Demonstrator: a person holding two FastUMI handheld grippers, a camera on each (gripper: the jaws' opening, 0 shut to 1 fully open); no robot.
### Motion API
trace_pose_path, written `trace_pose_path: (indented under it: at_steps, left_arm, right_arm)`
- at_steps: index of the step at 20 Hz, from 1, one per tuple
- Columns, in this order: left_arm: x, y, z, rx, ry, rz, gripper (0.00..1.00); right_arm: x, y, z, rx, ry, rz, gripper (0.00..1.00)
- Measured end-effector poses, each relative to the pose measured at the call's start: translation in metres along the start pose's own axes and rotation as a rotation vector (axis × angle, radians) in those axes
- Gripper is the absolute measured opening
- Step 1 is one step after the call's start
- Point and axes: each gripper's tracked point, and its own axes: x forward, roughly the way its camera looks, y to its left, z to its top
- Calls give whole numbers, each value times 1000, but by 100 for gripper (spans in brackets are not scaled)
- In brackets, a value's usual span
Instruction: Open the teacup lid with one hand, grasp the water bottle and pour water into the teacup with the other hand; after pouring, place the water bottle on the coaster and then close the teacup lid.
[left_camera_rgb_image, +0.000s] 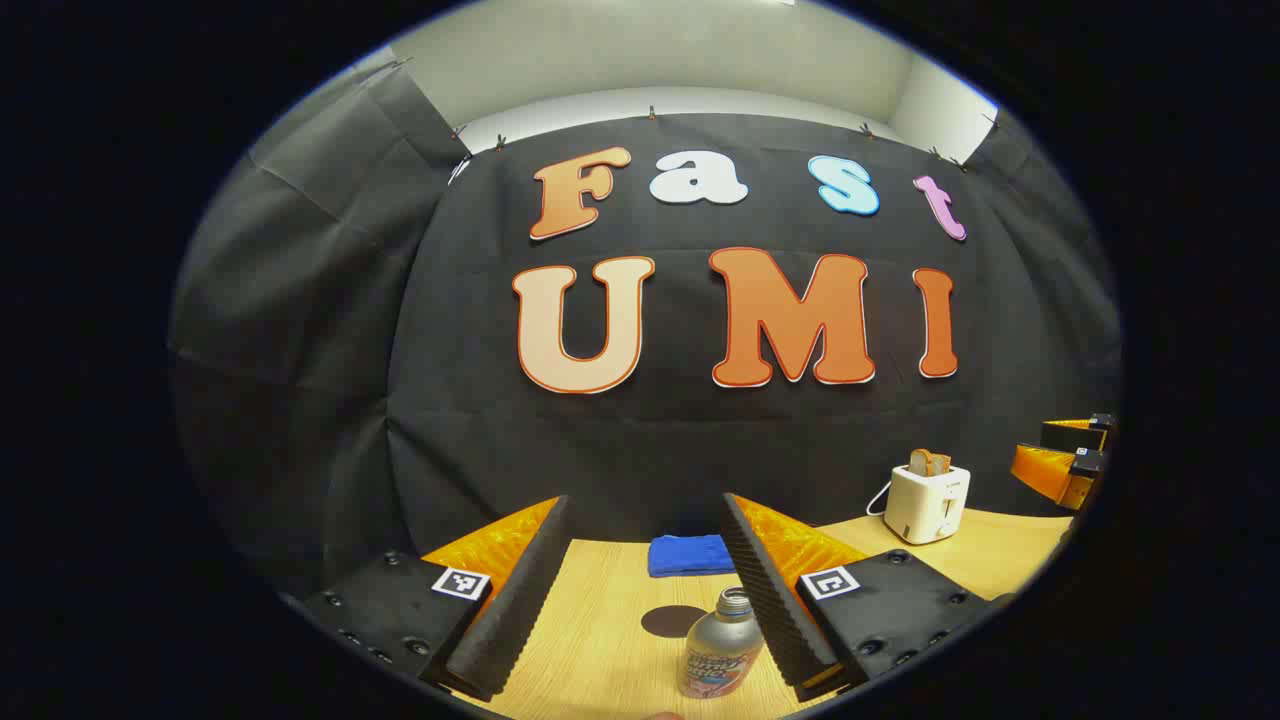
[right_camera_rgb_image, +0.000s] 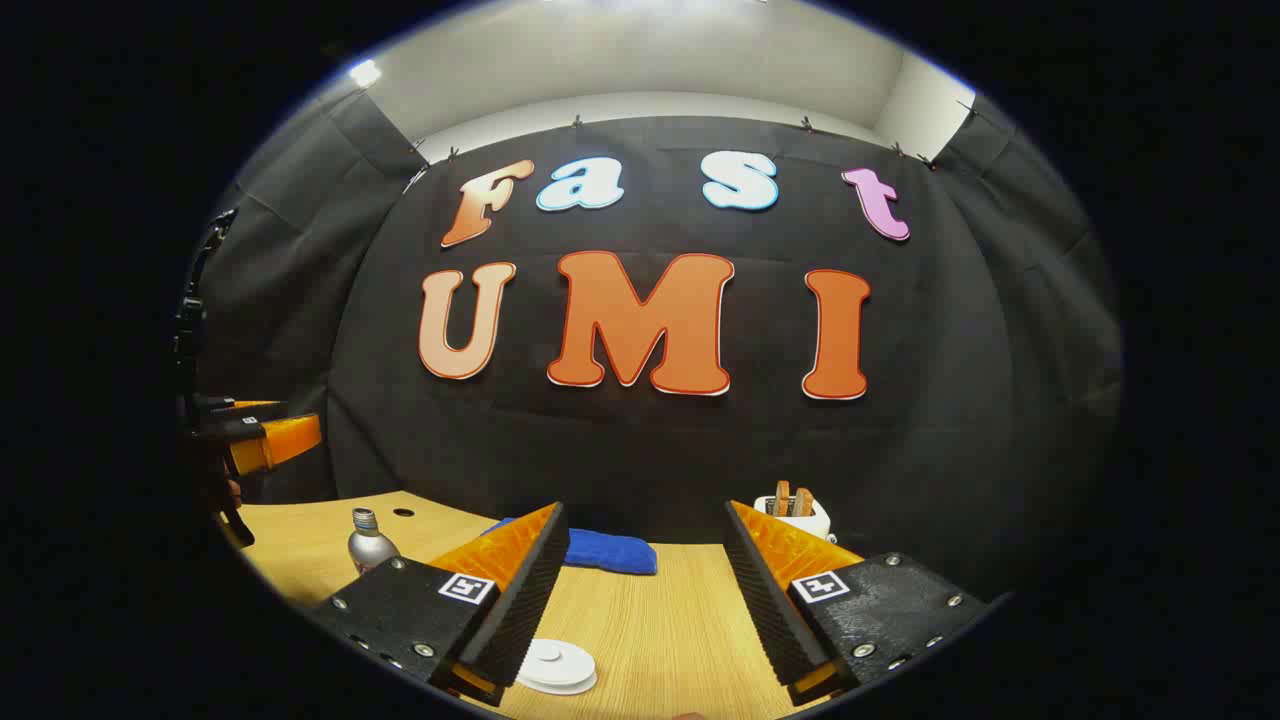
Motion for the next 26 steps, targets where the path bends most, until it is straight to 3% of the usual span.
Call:
trace_pose_path:
  at_steps: [16, 23, 26]
  left_arm:
    - [-3, -8, -6, -10, 13, -31, 100]
    - [-4, -16, -24, 4, 50, -52, 100]
    - [-5, -21, -41, 8, 86, -64, 95]
  right_arm:
    - [7, 16, -10, -31, 27, 60, 92]
    - [7, 31, -42, -21, 100, 101, 92]
    - [8, 41, -63, -20, 155, 131, 92]
